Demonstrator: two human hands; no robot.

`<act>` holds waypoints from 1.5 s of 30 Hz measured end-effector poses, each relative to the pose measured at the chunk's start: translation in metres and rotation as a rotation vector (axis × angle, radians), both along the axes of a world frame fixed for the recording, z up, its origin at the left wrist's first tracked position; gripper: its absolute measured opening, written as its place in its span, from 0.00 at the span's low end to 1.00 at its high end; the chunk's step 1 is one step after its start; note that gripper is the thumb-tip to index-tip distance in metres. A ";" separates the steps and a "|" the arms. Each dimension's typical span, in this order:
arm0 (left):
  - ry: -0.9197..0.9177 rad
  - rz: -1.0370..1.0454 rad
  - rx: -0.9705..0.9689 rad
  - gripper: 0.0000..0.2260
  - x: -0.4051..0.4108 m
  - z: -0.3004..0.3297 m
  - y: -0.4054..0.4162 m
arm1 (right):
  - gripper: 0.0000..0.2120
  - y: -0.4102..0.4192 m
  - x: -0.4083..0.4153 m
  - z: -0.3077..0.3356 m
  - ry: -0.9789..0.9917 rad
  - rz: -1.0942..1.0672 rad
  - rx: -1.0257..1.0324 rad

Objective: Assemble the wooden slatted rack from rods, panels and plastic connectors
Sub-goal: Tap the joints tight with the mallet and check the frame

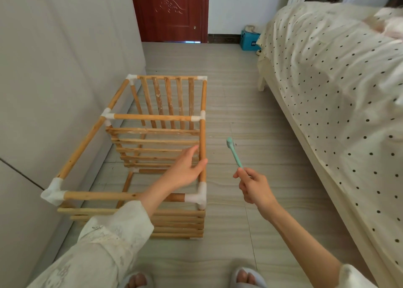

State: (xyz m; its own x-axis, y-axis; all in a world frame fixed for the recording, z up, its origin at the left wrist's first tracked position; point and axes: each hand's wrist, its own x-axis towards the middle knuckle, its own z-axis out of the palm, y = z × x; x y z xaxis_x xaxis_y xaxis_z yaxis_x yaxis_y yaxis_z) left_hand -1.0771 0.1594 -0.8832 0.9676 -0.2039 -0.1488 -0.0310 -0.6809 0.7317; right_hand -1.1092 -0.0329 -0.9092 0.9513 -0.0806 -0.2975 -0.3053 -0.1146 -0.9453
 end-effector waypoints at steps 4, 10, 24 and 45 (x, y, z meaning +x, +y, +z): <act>-0.027 -0.035 0.078 0.26 0.025 -0.012 -0.006 | 0.13 0.009 0.028 -0.004 -0.005 -0.017 0.033; -0.352 0.031 0.333 0.19 0.079 -0.011 0.008 | 0.09 0.024 0.072 -0.009 0.027 -0.017 0.150; -0.263 0.031 0.488 0.18 0.184 -0.026 0.016 | 0.15 0.082 0.115 -0.010 0.114 -0.091 0.328; -0.314 0.078 0.485 0.18 0.156 -0.035 0.003 | 0.17 0.103 0.102 -0.013 0.055 -0.082 0.069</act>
